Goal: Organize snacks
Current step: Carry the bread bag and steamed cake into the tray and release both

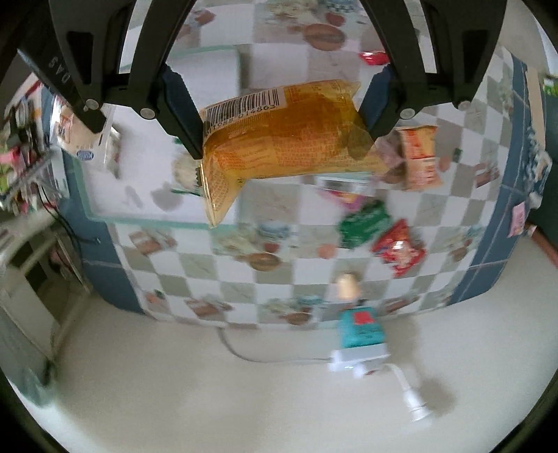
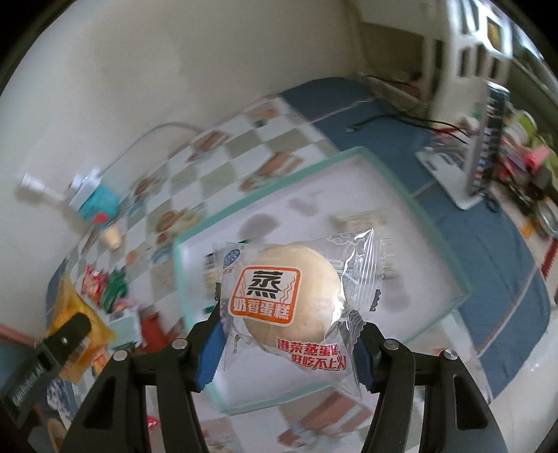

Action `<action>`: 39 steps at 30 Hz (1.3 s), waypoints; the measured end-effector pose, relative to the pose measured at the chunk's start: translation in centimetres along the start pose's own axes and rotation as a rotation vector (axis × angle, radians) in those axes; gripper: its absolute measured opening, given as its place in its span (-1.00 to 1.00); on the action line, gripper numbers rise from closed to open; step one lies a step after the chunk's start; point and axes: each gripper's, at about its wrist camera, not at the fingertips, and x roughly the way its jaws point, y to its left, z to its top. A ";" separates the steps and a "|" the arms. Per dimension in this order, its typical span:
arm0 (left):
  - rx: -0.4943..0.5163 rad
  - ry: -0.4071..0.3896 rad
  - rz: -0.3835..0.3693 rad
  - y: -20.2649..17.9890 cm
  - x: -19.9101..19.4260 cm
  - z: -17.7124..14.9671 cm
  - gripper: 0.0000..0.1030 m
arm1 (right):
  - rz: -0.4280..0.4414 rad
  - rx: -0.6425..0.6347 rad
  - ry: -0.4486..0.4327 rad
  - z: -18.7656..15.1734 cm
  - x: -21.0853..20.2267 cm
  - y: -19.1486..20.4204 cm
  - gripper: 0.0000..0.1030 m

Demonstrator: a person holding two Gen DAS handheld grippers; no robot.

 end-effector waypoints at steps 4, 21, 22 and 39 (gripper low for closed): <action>0.067 0.017 -0.016 -3.4 0.6 -0.7 0.61 | -0.032 0.048 -0.002 0.6 0.2 -2.8 0.26; 0.148 0.137 -0.065 -8.9 5.5 -3.5 0.61 | -0.080 0.103 0.079 0.8 3.5 -7.2 0.28; 0.150 0.143 -0.066 -8.9 5.7 -3.6 0.61 | -0.081 0.100 0.084 0.7 3.7 -7.2 0.29; 0.060 0.141 -0.025 -5.6 6.0 -2.9 0.94 | -0.128 0.082 0.102 0.6 4.4 -6.7 0.58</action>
